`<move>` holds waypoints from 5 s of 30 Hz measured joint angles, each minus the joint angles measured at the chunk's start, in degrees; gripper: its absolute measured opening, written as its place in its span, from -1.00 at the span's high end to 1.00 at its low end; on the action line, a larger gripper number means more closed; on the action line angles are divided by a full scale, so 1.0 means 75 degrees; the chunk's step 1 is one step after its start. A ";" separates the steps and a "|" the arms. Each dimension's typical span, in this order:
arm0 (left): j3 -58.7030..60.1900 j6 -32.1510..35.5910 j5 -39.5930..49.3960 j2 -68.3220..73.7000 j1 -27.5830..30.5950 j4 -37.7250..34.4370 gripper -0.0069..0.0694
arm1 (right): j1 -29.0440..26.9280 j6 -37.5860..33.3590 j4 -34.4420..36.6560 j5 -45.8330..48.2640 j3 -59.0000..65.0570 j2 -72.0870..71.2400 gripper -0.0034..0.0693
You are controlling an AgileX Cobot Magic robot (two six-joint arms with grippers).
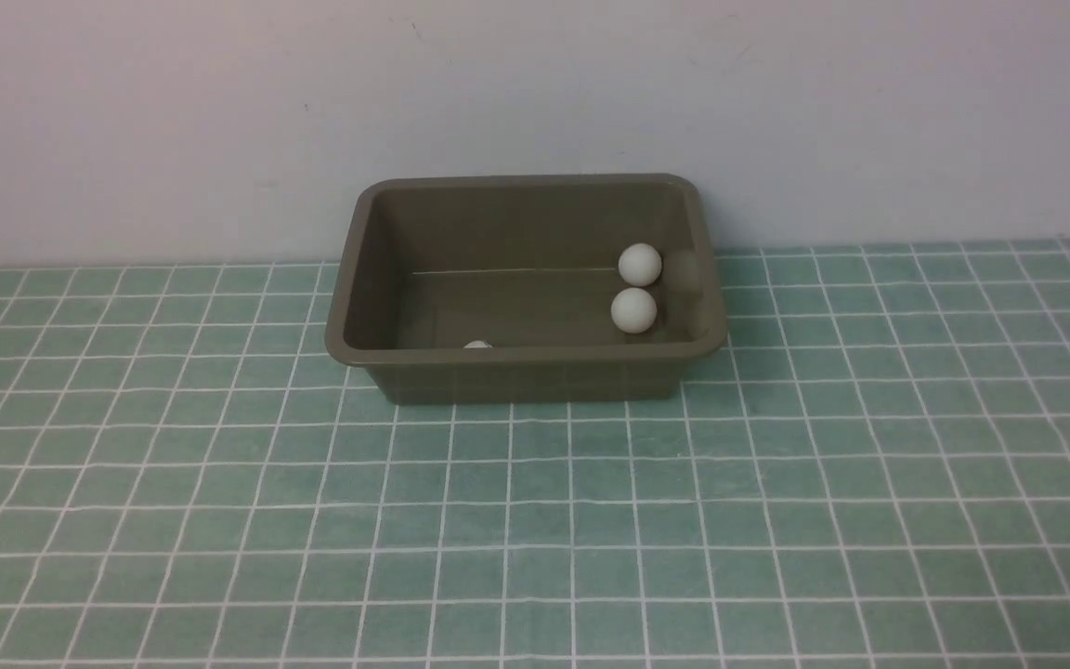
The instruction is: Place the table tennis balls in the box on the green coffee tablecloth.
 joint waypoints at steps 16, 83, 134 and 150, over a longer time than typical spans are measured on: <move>0.0591 -0.0011 -0.0297 0.0000 0.0000 0.0078 -0.33 | 0.0000 0.0000 0.0000 0.0000 0.0000 0.0000 -0.28; 0.0601 -0.2026 -0.0356 0.0000 0.0000 0.1717 -0.33 | 0.0000 0.0201 0.0000 0.0167 -0.0019 -0.0723 -0.28; 0.0601 -0.2026 -0.0356 0.0000 0.0000 0.1717 -0.33 | 0.0000 0.0201 -0.0116 0.0262 -0.0030 -0.0723 -0.28; 0.0601 -0.2000 -0.0356 0.0000 0.0000 0.1717 -0.33 | 0.0000 0.0201 -0.0119 0.0262 -0.0030 -0.0723 -0.28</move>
